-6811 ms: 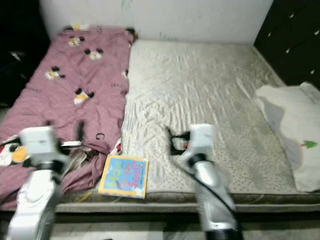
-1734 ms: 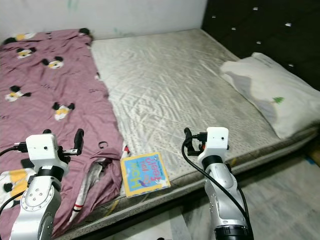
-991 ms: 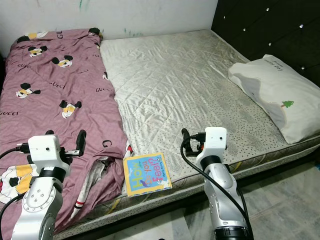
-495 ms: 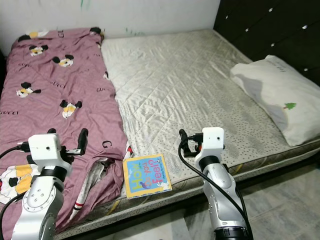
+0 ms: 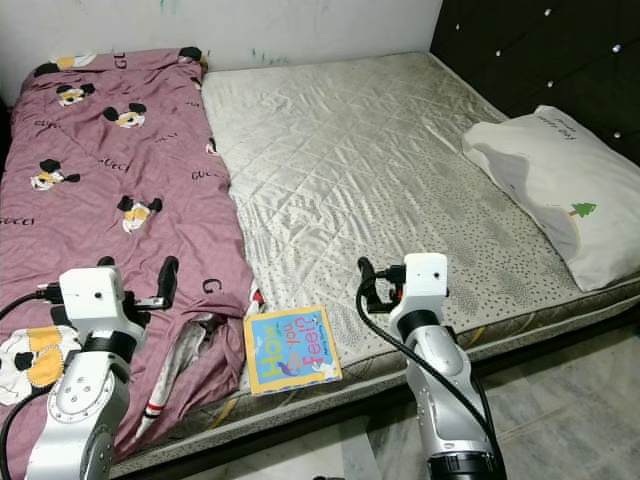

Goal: Clean up the room

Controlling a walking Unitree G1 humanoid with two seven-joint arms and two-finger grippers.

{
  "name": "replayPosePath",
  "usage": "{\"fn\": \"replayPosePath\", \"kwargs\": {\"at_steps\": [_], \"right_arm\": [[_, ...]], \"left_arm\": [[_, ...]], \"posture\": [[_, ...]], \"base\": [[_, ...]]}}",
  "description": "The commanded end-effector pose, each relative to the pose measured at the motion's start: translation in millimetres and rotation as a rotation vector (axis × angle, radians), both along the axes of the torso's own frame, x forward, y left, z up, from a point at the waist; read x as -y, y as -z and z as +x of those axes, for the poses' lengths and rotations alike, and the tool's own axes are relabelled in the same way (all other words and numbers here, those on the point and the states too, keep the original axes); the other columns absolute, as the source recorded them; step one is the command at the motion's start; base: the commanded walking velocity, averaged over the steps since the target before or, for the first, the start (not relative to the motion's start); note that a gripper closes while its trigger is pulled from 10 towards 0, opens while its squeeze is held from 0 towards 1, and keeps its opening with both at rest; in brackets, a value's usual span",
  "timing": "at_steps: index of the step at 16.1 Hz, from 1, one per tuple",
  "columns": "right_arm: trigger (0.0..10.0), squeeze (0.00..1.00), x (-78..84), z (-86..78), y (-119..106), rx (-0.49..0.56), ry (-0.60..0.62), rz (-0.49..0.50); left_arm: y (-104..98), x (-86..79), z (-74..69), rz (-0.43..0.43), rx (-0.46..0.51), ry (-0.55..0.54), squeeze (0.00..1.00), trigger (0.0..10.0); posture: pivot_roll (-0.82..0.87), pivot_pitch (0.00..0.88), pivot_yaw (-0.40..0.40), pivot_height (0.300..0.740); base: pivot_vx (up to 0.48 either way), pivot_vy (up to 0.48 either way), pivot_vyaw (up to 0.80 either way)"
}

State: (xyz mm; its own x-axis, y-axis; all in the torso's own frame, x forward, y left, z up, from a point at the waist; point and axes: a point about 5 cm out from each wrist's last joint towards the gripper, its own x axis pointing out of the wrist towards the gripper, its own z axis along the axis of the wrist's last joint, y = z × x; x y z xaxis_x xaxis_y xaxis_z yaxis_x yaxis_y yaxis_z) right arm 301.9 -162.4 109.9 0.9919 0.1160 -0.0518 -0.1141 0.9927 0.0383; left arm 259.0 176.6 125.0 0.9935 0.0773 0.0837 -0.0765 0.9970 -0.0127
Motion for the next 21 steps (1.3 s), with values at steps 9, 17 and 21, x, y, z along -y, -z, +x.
{"fn": "replayPosePath", "kwargs": {"at_steps": [9, 17, 21], "right_arm": [[10.0, 0.00, 1.5, 0.6, -3.7, 0.015, 0.003, 0.002], [10.0, 0.00, 0.8, 1.5, -3.0, 0.012, 0.003, 0.002], [10.0, 0.00, -0.5, 2.5, -2.5, 0.011, -0.002, 0.003]], "left_arm": [[1.5, -4.4, -0.4, 0.010, -0.015, -0.038, 0.00, 10.0], [-0.4, -1.6, 2.1, 0.010, -0.007, -0.029, 0.00, 10.0], [-1.9, -1.0, 2.4, 0.001, 0.001, -0.005, 0.00, 10.0]], "posture": [[-0.02, 0.164, -0.030, 0.690], [-0.02, 0.160, -0.027, 0.645], [-0.02, 0.160, -0.027, 0.645]], "base": [[0.000, 0.000, 0.00], [0.000, 0.000, 0.00], [0.000, 0.000, 0.00]]}}
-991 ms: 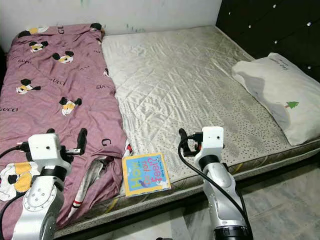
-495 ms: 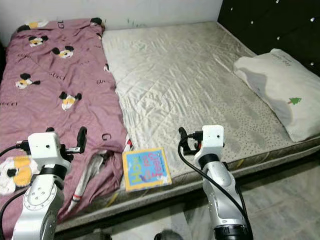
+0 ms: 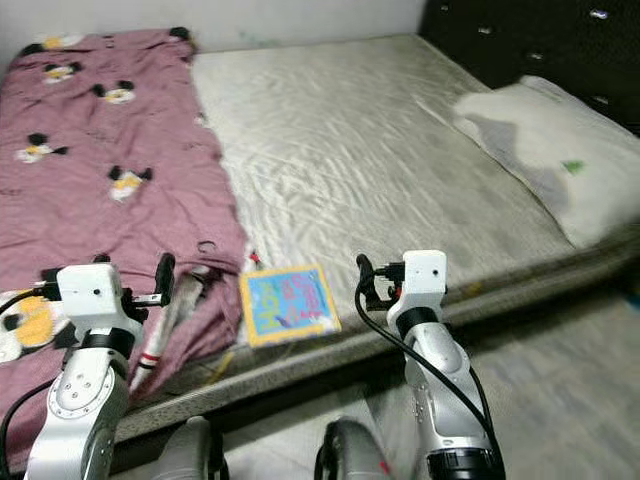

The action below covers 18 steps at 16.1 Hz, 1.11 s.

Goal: Clean up the room

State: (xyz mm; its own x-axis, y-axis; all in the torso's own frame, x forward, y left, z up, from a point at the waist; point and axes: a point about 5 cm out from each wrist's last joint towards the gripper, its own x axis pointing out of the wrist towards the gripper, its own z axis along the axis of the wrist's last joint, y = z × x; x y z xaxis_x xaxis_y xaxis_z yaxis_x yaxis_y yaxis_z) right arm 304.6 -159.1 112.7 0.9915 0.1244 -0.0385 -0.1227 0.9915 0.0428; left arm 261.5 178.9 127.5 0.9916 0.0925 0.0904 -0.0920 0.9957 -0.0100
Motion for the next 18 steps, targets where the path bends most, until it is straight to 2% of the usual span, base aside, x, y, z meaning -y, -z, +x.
{"fn": "replayPosePath", "kwargs": {"at_steps": [1, 7, 14, 18], "right_arm": [[10.0, 0.00, 0.7, 0.4, -0.3, 0.002, 0.001, -0.005], [10.0, 0.00, -1.4, 0.3, 0.4, 0.001, -0.012, -0.011], [10.0, 0.00, -2.5, 0.9, 0.8, 0.003, -0.016, -0.013], [10.0, 0.00, -1.7, 1.7, 0.9, 0.001, -0.013, -0.008]], "left_arm": [[-0.2, 1.1, -0.8, -0.010, 0.000, 0.022, 0.00, 10.0], [-1.2, 1.0, -2.2, -0.015, 0.008, 0.031, 0.00, 10.0], [-2.4, 3.7, -0.8, -0.028, 0.015, 0.046, 0.00, 10.0], [-0.3, 8.3, -0.7, -0.034, 0.002, 0.038, 0.00, 10.0]], "posture": [[-0.02, 0.158, -0.024, 0.645], [-0.01, 0.157, -0.026, 0.645], [-0.01, 0.157, -0.025, 0.645], [-0.02, 0.163, -0.026, 0.645]], "base": [[0.000, 0.000, 0.00], [0.314, 0.000, 0.00], [0.453, 0.000, 0.00], [0.072, 0.000, 0.00]]}}
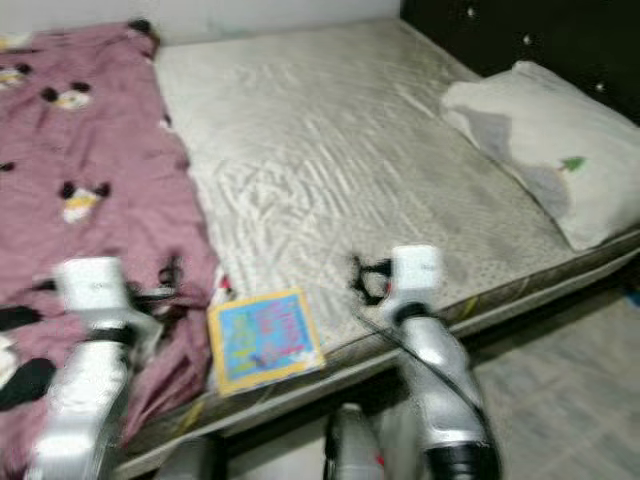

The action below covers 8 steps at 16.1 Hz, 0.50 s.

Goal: Clean up the room

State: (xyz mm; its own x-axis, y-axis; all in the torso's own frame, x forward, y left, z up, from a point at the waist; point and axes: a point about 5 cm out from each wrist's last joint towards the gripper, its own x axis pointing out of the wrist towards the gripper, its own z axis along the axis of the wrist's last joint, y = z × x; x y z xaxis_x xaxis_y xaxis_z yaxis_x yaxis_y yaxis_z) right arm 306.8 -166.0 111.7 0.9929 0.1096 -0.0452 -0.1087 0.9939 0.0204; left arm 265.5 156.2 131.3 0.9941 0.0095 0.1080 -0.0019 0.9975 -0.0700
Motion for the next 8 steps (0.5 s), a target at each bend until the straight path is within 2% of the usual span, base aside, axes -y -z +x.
{"fn": "replayPosePath", "kwargs": {"at_steps": [1, 8], "right_arm": [[10.0, 0.00, -8.7, -0.1, -0.4, 0.005, -0.026, 0.015], [10.0, 0.00, -9.9, 0.7, 0.2, 0.002, -0.034, 0.008]], "left_arm": [[3.4, -14.5, -4.4, 0.022, -0.018, -0.051, 0.00, 10.0], [3.3, -15.0, -3.2, 0.025, -0.018, -0.065, 0.00, 10.0]], "posture": [[-0.02, 0.166, -0.026, 0.645], [-0.02, 0.171, -0.028, 0.640]], "base": [[0.000, 0.000, 0.00], [0.000, 0.000, 0.00]]}}
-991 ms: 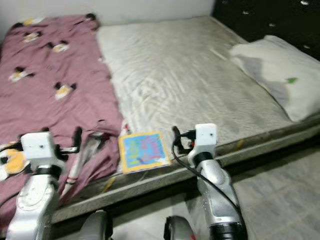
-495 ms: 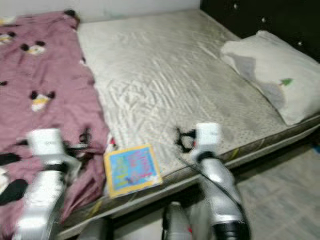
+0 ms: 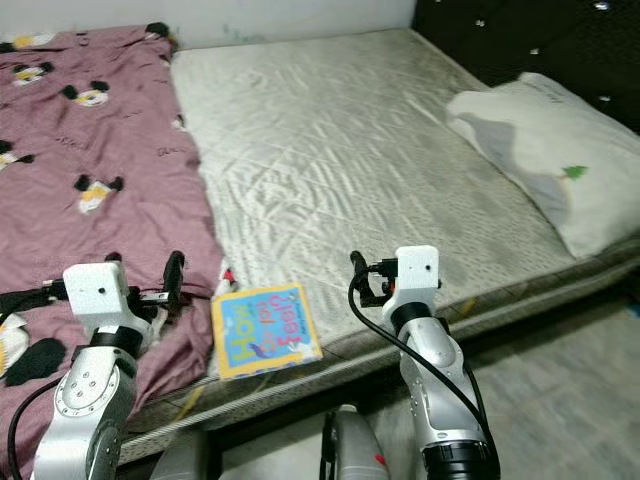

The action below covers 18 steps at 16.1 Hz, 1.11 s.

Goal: Clean up the room

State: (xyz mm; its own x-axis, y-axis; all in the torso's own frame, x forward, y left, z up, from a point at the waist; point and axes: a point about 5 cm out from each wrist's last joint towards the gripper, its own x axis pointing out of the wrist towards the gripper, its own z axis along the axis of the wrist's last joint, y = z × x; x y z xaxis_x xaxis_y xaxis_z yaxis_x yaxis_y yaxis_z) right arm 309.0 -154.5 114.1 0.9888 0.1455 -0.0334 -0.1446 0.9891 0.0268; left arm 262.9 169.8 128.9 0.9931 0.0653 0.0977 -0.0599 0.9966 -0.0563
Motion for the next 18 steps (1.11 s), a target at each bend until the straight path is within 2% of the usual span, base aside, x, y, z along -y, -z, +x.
{"fn": "replayPosePath", "kwargs": {"at_steps": [1, 7, 16, 18], "right_arm": [[10.0, 0.00, 1.2, -1.1, 2.6, -0.009, -0.002, 0.001], [10.0, 0.00, 0.5, -0.1, 3.5, -0.018, -0.003, 0.000], [10.0, 0.00, -2.7, 1.5, 8.1, -0.046, -0.023, -0.023], [10.0, 0.00, -6.1, 1.1, 7.0, -0.034, -0.044, -0.042]], "left_arm": [[1.0, -1.6, -0.2, 0.013, -0.009, -0.012, 0.00, 10.0], [1.3, -1.4, 1.7, 0.025, -0.011, -0.025, 0.00, 10.0], [2.7, -5.1, 3.0, 0.049, -0.022, -0.070, 0.00, 10.0], [2.5, -4.8, 3.4, 0.049, -0.020, -0.068, 0.00, 10.0]], "posture": [[-0.02, 0.171, -0.028, 0.625], [-0.02, 0.174, -0.027, 0.565], [-0.02, 0.168, -0.025, 0.565], [-0.02, 0.168, -0.025, 0.565]], "base": [[0.000, 0.000, 0.00], [0.000, 0.000, 0.00], [0.000, 0.000, 0.00], [0.000, 0.000, 0.80]]}}
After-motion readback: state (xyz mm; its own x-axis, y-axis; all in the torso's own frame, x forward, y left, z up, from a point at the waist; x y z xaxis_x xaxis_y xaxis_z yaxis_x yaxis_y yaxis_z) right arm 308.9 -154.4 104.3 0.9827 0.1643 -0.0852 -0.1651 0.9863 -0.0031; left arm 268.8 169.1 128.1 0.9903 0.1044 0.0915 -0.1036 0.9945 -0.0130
